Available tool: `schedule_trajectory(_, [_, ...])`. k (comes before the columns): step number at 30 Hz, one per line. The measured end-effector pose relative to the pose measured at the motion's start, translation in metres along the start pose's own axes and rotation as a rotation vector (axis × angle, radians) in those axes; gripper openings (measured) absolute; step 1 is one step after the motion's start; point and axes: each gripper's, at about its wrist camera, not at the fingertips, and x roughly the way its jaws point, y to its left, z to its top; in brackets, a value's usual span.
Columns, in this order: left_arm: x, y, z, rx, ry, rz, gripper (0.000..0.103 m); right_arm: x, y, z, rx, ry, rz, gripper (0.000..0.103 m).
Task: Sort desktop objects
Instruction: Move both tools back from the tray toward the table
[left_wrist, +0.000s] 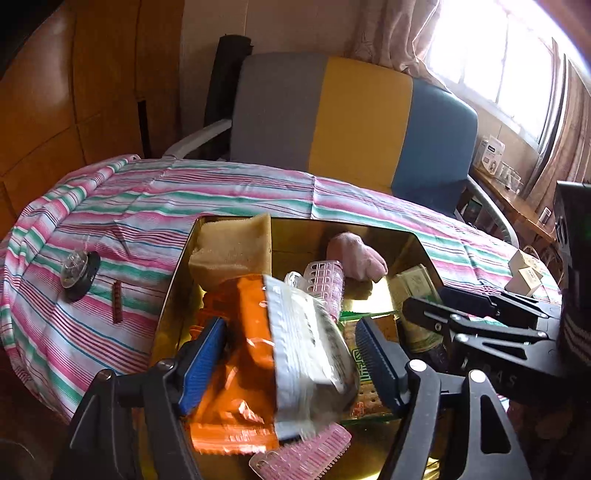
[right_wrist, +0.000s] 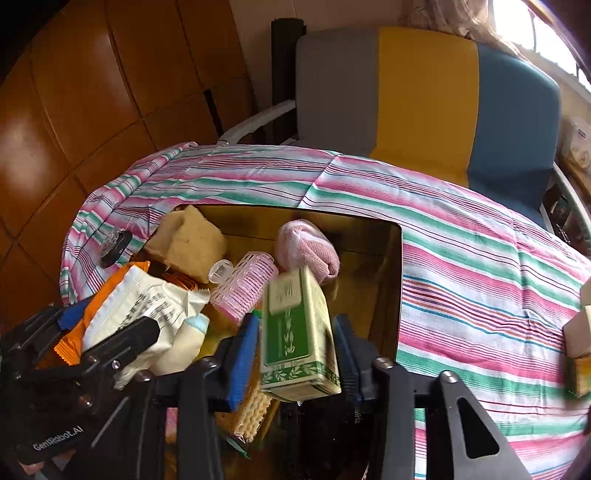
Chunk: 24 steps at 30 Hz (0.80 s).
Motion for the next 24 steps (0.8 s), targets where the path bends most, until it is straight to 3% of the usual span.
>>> schedule_trajectory(3, [-0.006,-0.001,0.0,0.0,-0.01,0.006,0.081,-0.007,-0.001,-0.004,0.011,-0.015,0.003,0.057])
schedule_trajectory(12, [-0.034,-0.027,-0.009,0.022,-0.054,-0.047,0.081,-0.053,-0.031,-0.032,0.114,-0.093,0.001,0.072])
schedule_trajectory(17, [-0.047,-0.077,-0.027,0.126,-0.042,-0.179,0.081,-0.082,-0.085,-0.07,0.254,-0.114,-0.046,0.078])
schedule_trajectory(24, [-0.044,-0.174,-0.066,0.352,0.059,-0.399,0.081,-0.116,-0.183,-0.13,0.47,-0.12,-0.166,0.078])
